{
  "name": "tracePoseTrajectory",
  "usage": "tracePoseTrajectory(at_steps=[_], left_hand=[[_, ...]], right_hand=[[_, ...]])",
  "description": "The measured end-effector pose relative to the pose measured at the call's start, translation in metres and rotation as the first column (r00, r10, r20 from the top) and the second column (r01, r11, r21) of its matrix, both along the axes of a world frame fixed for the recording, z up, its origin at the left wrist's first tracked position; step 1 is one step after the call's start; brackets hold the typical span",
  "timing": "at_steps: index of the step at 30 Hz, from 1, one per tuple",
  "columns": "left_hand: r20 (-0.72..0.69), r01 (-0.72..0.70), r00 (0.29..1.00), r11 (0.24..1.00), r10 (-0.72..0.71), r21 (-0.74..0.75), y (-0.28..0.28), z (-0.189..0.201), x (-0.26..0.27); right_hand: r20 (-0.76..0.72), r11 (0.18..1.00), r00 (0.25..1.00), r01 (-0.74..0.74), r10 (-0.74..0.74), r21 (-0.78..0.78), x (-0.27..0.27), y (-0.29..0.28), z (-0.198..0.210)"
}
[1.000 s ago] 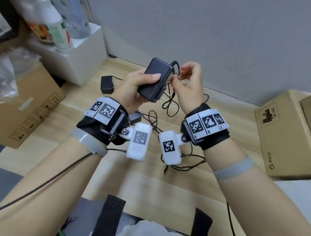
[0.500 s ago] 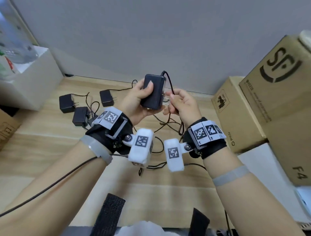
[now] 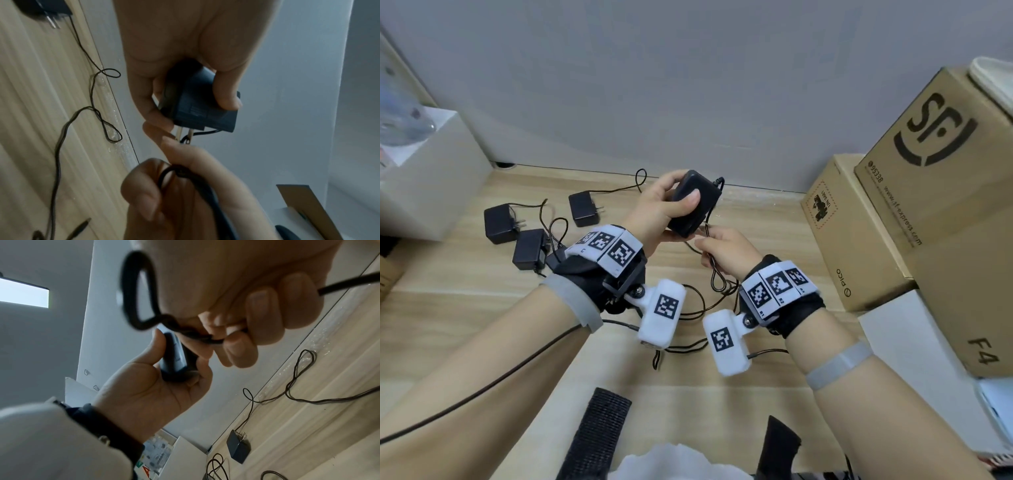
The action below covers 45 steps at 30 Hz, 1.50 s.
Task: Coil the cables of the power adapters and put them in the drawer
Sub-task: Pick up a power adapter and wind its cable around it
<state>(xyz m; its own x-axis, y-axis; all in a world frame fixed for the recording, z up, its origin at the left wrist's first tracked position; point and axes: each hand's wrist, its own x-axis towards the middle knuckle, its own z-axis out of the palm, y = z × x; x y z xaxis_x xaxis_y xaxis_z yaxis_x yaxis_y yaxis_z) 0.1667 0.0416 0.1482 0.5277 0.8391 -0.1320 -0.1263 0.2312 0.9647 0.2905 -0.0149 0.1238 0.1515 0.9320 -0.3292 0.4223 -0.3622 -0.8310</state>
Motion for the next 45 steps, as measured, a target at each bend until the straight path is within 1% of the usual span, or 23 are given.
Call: tracePoseTrajectory(at_steps=[2, 5, 8, 10, 12, 15, 17, 19, 21, 23, 25, 27, 29, 30, 31, 32, 34, 35, 38, 39, 40, 43, 45], left_hand=[[-0.040, 0.006, 0.999, 1.000, -0.005, 0.024, 0.001, 0.000, 0.001], [-0.114, 0.019, 0.993, 0.996, -0.009, 0.084, 0.002, -0.002, 0.001], [-0.194, 0.032, 0.981, 0.981, 0.006, 0.193, 0.003, -0.006, 0.002], [-0.242, 0.048, 0.970, 0.958, 0.023, 0.282, 0.002, -0.011, 0.005], [-0.279, 0.056, 0.959, 0.940, 0.043, 0.337, 0.002, -0.015, 0.005], [-0.304, 0.064, 0.952, 0.934, 0.049, 0.351, 0.005, -0.020, 0.004], [-0.324, 0.065, 0.945, 0.939, 0.052, 0.339, 0.005, -0.021, 0.004], [-0.317, 0.064, 0.947, 0.946, 0.042, 0.317, 0.006, -0.023, 0.004], [-0.297, 0.070, 0.955, 0.959, 0.015, 0.274, 0.006, -0.023, 0.002], [-0.303, 0.087, 0.953, 0.961, -0.004, 0.262, 0.008, -0.023, -0.001], [-0.316, 0.110, 0.949, 0.948, -0.010, 0.300, 0.010, -0.023, -0.003], [-0.383, 0.134, 0.924, 0.922, 0.016, 0.363, 0.009, -0.023, -0.005], [-0.511, 0.174, 0.856, 0.887, 0.078, 0.428, 0.009, -0.027, -0.007], [-0.581, 0.206, 0.807, 0.874, 0.102, 0.440, 0.011, -0.032, -0.009], [-0.630, 0.234, 0.767, 0.859, 0.125, 0.455, 0.010, -0.034, -0.011], [-0.658, 0.243, 0.740, 0.859, 0.136, 0.451, 0.012, -0.040, -0.014], [-0.649, 0.241, 0.751, 0.866, 0.119, 0.438, 0.012, -0.041, -0.015], [-0.646, 0.261, 0.756, 0.855, 0.108, 0.449, 0.011, -0.036, -0.016], [-0.705, 0.400, 0.709, 0.829, -0.009, 0.392, 0.010, -0.031, -0.016], [-0.699, 0.409, 0.714, 0.833, -0.038, 0.372, 0.010, -0.030, -0.018], [-0.688, 0.400, 0.722, 0.854, -0.070, 0.333, 0.010, -0.031, -0.019], [-0.642, 0.382, 0.756, 0.882, -0.128, 0.274, 0.008, -0.032, -0.025], [-0.578, 0.378, 0.794, 0.897, -0.188, 0.227, 0.009, -0.028, -0.029]], right_hand=[[0.003, 0.999, 1.000, -0.019, 0.019, -0.042, -0.001, 0.000, 0.002], [0.052, 0.994, 0.997, -0.059, 0.064, -0.091, -0.005, 0.000, 0.003], [0.135, 0.989, 0.984, -0.101, 0.115, -0.109, -0.007, -0.001, 0.006], [0.165, 0.985, 0.974, -0.139, 0.154, -0.099, -0.009, -0.003, 0.011], [0.185, 0.982, 0.965, -0.171, 0.184, -0.085, -0.009, -0.005, 0.014], [0.200, 0.977, 0.956, -0.206, 0.215, -0.061, -0.009, -0.007, 0.018], [0.256, 0.964, 0.929, -0.258, 0.266, -0.064, -0.010, -0.007, 0.020], [0.318, 0.958, 0.905, -0.280, 0.284, -0.058, -0.009, -0.007, 0.022], [0.338, 0.962, 0.903, -0.273, 0.264, -0.022, -0.007, -0.008, 0.023], [0.332, 0.962, 0.911, -0.270, 0.246, 0.026, -0.009, -0.009, 0.024], [0.338, 0.955, 0.910, -0.284, 0.239, 0.088, -0.013, -0.011, 0.026], [0.344, 0.941, 0.911, -0.297, 0.228, 0.163, -0.018, -0.011, 0.029], [0.281, 0.927, 0.938, -0.276, 0.202, 0.253, -0.021, -0.011, 0.036], [0.232, 0.918, 0.954, -0.256, 0.189, 0.304, -0.022, -0.010, 0.041], [0.184, 0.904, 0.965, -0.241, 0.185, 0.354, -0.022, -0.009, 0.046], [0.143, 0.888, 0.972, -0.228, 0.186, 0.399, -0.022, -0.007, 0.051], [0.095, 0.864, 0.979, -0.203, 0.180, 0.461, -0.021, -0.005, 0.059], [0.079, 0.865, 0.984, -0.178, 0.159, 0.470, -0.019, -0.003, 0.060], [0.036, 0.866, 0.997, -0.081, 0.073, 0.493, -0.007, 0.006, 0.059], [0.058, 0.857, 0.997, -0.069, 0.045, 0.511, -0.003, 0.009, 0.057], [0.094, 0.853, 0.995, -0.063, 0.017, 0.518, 0.003, 0.012, 0.055], [0.180, 0.868, 0.980, -0.021, -0.079, 0.496, 0.022, 0.018, 0.050], [0.214, 0.884, 0.969, 0.009, -0.122, 0.467, 0.034, 0.017, 0.044]])
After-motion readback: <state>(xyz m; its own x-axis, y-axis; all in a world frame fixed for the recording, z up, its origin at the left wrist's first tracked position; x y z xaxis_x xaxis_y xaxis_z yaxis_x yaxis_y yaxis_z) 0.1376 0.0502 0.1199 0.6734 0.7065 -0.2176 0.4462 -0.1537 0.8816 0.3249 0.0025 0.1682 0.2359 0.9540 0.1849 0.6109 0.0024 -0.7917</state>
